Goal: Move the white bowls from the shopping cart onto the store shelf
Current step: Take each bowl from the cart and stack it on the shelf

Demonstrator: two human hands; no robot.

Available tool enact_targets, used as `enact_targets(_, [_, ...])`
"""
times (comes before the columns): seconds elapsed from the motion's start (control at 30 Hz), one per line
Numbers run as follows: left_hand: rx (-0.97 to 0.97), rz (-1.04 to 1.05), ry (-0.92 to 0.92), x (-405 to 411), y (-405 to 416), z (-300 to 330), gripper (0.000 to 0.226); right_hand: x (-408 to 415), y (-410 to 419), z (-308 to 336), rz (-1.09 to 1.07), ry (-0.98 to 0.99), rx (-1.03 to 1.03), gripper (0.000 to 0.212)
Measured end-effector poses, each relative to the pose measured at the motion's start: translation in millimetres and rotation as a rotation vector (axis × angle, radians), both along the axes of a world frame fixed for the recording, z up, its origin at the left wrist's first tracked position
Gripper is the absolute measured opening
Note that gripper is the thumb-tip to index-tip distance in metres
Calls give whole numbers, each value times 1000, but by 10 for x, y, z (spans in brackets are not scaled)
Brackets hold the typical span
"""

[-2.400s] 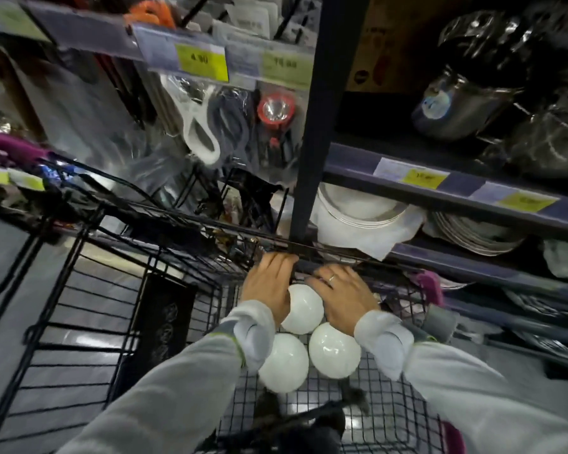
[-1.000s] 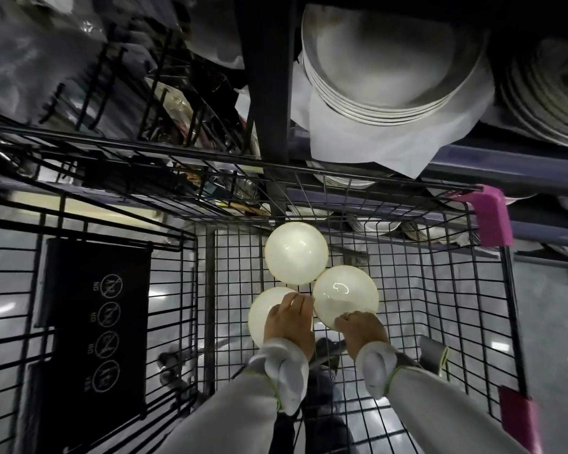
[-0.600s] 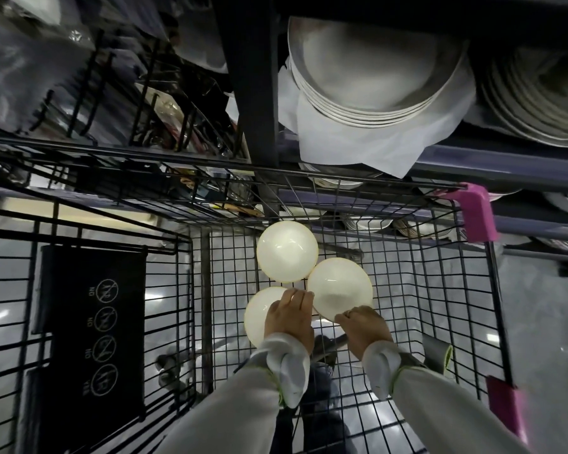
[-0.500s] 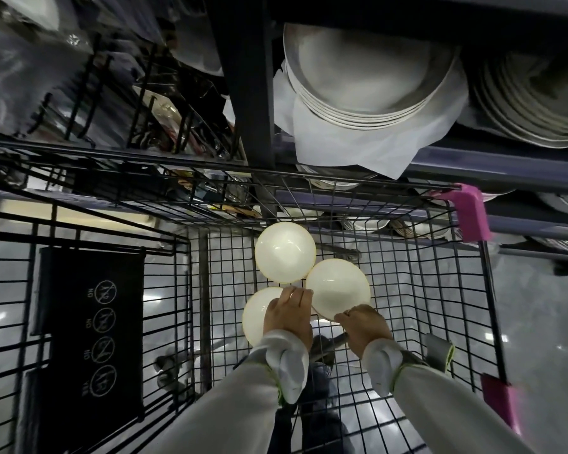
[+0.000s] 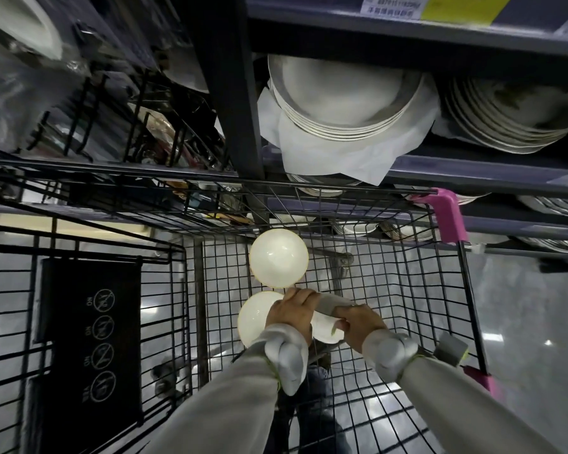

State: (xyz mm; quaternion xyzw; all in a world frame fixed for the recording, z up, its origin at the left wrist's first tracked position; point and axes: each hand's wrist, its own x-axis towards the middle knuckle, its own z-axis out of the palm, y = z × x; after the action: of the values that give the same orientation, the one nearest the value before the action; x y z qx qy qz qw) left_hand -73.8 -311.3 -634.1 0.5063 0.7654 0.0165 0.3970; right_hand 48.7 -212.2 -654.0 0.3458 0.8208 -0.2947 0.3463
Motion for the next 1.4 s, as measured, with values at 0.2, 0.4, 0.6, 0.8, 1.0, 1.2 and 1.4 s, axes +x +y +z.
enact_targets(0.2, [-46,-93,-25,-6,50,54,52,-25,43,239,-152,85,-109,38])
enact_targets(0.4, [-56,-49,-81,-3,110,149,46,-122,100,559,-175,203,-147,38])
enact_targets(0.6, [-12,101,-114,1,201,404,39,-182,182,838,-180,207,-128,21])
enact_targets(0.8, [36,299,-149,10,378,802,35,-215,331,1114,-166,278,-126,16])
enact_targets(1.0, [100,351,-166,-27,536,1255,22,-227,522,1548,-141,360,-148,11])
enact_targets(1.2, [249,467,-317,-119,574,1699,19,-257,684,2088,-17,364,-88,6])
enact_targets(1.4, [409,479,-326,-249,656,2286,9,-367,788,2736,52,468,2,24])
